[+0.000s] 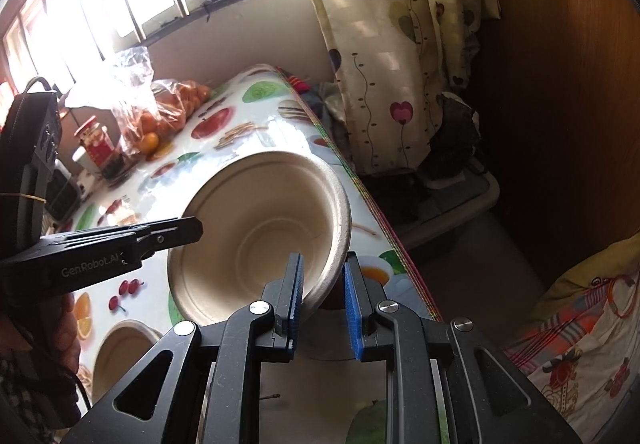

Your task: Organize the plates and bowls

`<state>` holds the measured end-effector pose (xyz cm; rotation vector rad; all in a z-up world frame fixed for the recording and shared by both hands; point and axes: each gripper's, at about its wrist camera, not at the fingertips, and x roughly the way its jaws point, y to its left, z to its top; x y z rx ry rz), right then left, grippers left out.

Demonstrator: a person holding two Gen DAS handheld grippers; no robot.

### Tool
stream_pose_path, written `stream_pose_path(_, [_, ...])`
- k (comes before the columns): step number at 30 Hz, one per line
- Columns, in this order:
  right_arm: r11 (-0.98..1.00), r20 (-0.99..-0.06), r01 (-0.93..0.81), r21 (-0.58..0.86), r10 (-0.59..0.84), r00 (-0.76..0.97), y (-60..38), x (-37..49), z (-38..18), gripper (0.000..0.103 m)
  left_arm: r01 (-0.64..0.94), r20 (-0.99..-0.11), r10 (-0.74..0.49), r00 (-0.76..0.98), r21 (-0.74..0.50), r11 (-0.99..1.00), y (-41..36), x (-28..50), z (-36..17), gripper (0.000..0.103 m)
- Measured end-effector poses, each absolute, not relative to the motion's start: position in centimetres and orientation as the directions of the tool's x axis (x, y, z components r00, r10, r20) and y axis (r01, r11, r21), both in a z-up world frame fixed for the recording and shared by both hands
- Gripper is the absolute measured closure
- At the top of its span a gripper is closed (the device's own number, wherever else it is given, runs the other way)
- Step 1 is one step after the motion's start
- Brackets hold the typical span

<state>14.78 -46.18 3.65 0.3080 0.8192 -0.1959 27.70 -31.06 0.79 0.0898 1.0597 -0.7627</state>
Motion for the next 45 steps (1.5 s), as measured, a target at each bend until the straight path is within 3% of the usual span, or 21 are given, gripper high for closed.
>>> stream_pose_path(45, [0.952,-0.675,0.232,0.2,-0.038,0.737,-43.3,10.5,8.4,0.084,0.606,-0.77,-0.528,0.358,-0.238,0.759,-27.8,23.2,5.8,0.093])
